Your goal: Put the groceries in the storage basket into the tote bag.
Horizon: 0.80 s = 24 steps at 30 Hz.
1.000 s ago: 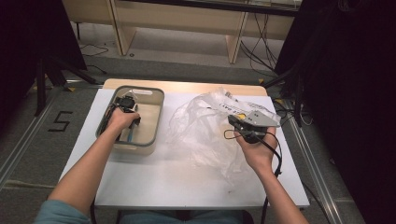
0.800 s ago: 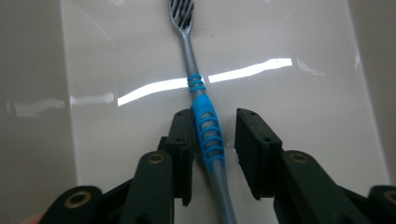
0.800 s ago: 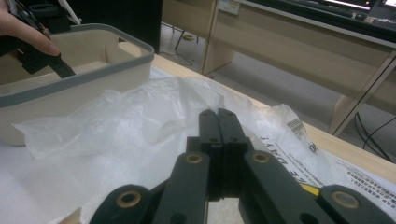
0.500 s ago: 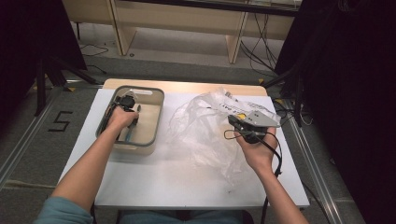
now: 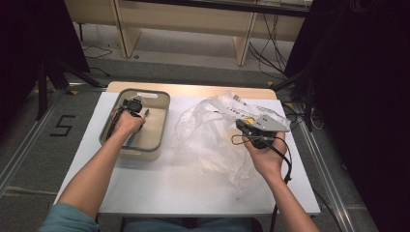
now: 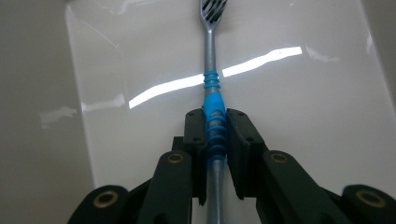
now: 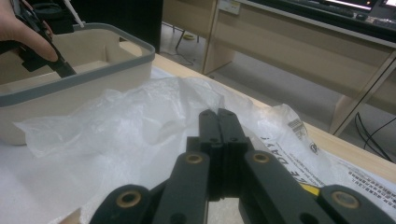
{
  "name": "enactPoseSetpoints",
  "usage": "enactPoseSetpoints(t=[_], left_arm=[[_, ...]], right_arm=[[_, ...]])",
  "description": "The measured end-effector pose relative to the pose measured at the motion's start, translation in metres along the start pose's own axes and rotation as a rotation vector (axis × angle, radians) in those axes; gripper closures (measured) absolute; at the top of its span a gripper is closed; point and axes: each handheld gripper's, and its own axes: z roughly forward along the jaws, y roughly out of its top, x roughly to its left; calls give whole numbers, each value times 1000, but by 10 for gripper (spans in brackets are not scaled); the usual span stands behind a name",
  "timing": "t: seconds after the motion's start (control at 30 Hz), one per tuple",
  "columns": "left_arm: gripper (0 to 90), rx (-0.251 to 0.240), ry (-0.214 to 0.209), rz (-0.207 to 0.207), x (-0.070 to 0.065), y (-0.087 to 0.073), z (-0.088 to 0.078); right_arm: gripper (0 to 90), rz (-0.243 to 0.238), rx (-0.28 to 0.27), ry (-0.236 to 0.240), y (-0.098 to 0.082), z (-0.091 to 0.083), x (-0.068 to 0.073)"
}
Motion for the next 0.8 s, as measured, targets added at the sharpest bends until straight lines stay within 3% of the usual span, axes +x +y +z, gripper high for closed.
enactPoseSetpoints(t=[0.1, 0.27, 0.8], left_arm=[[787, 0, -4, -8, 1, 0, 0], [787, -12, -45, -52, 7, -2, -1], [787, -100, -72, -61, 11, -4, -13]], right_arm=[[900, 0, 1, 0, 0, 0, 0], [900, 8, 1, 0, -1, 0, 0], [900, 12, -6, -3, -1, 0, -1]])
